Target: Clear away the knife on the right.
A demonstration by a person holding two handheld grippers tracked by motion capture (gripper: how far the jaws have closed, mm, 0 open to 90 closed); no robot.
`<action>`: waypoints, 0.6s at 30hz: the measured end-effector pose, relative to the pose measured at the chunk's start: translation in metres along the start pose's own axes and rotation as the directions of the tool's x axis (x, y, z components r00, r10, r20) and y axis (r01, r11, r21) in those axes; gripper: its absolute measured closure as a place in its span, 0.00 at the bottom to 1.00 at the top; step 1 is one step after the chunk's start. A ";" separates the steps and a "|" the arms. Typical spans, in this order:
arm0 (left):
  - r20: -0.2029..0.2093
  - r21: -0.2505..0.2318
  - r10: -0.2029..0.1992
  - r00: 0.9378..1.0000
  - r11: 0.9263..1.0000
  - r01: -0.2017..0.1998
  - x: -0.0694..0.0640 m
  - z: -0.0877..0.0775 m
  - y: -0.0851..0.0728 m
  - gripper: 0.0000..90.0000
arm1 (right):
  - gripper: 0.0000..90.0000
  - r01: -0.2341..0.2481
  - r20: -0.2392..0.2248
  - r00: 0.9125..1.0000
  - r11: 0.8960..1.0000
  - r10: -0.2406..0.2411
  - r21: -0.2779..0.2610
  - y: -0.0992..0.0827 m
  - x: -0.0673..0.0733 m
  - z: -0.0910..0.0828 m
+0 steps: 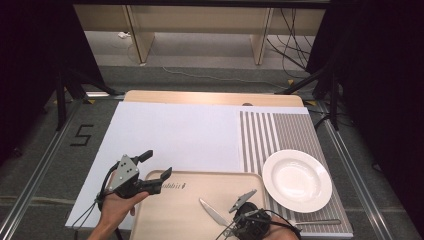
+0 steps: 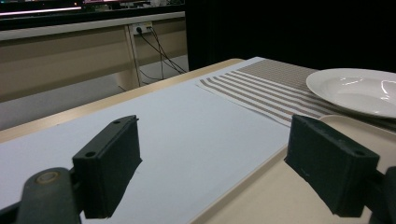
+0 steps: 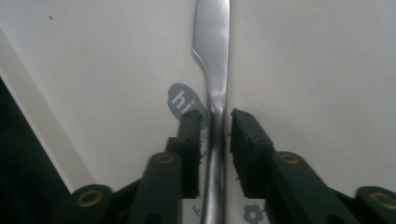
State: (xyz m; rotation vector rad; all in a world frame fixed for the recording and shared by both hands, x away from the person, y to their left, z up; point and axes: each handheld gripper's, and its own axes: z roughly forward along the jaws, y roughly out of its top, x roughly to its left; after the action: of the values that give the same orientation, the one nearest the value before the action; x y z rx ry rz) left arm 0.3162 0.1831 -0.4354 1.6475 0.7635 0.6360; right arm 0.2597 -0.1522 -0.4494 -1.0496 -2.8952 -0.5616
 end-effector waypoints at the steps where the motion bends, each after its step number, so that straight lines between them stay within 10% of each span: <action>1: 0.000 0.000 -0.001 1.000 1.000 0.001 0.000 0.000 0.000 0.19 | 0.70 0.003 -0.003 1.000 1.000 -0.003 -0.024 0.000 -0.001 -0.002; 8: -0.002 0.002 0.001 1.000 1.000 -0.001 0.000 0.000 0.000 0.19 | 0.64 -0.012 -0.071 0.998 0.986 0.001 -0.166 0.003 -0.002 -0.011; 18: 0.000 0.002 0.001 1.000 1.000 -0.001 0.000 0.000 0.000 0.19 | 0.91 0.091 0.010 0.996 0.983 -0.091 -0.162 0.003 0.012 0.001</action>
State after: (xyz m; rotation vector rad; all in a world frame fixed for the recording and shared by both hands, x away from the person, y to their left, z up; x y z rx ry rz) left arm 0.3164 0.1832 -0.4353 1.6501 0.7632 0.6361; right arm 0.2526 -0.1422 -0.4481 -0.9369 -2.9543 -0.8135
